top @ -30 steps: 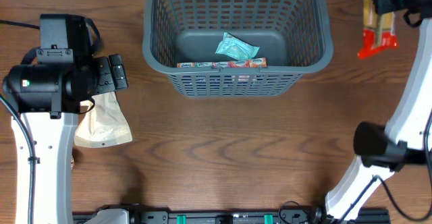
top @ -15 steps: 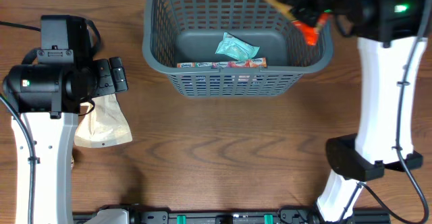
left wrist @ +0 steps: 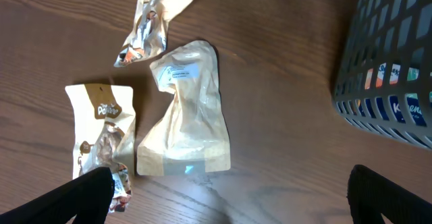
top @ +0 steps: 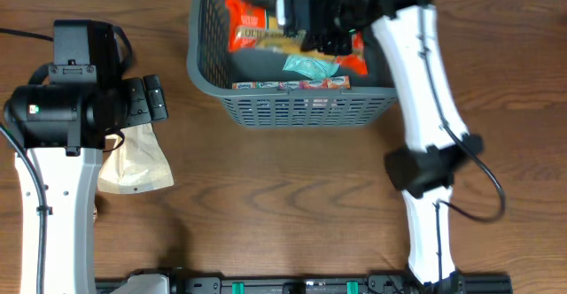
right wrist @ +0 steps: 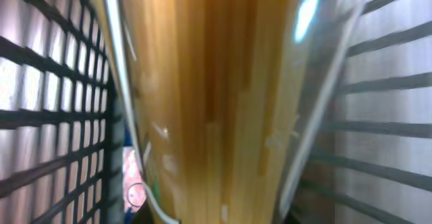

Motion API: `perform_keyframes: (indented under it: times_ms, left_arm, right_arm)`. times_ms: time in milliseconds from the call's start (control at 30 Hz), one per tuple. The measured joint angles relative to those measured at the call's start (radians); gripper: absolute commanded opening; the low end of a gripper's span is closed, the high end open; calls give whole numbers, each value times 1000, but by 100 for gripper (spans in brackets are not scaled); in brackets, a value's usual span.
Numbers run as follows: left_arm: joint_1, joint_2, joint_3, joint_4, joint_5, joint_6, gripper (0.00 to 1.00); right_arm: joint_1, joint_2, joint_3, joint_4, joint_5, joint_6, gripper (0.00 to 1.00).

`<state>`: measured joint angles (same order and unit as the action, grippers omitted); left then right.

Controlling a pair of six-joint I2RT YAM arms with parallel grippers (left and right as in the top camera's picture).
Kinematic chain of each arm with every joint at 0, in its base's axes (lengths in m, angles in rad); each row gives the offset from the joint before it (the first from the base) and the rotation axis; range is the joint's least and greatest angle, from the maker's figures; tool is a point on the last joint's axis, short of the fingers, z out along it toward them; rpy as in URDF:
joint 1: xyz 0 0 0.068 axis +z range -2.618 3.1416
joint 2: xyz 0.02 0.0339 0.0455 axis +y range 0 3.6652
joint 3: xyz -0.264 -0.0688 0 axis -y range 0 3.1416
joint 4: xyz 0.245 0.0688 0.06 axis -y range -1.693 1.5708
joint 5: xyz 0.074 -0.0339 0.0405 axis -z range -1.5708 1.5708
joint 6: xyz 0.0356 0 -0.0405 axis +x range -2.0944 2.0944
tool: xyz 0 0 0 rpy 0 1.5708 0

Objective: Pack container
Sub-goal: 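Lift the spaghetti package and lower it into the basket, then open the right gripper and withdraw it to the upper right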

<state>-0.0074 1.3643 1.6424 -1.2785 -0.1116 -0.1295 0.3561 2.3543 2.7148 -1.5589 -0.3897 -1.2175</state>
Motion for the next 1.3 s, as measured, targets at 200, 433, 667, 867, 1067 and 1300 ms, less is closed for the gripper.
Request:
perform_keyframes:
  times_ms: [200,433,667,867,1067,1300]
  left_arm:
    - [0,0,0,0,0,0,100]
    - [0,0,0,0,0,0,99]
    - [0,0,0,-2,0,0,99]
    - [23,0,0,-11,0,4,99]
    - [130,23,0,-17,0,30,99]
    - [239,245,0,-7,0,123,99]
  right_arm:
    - [-18,145,-8,-33,36,10,20]
    - [-32,135,-7,0,31,49,94]
    - [-34,11,-6,69,34,80,95]
    - [-84,-244,-4,212,93,190,99]
    - [-351,-474,27,240,136,419,99]
    - [-617,-467,37,59,161,722,99]
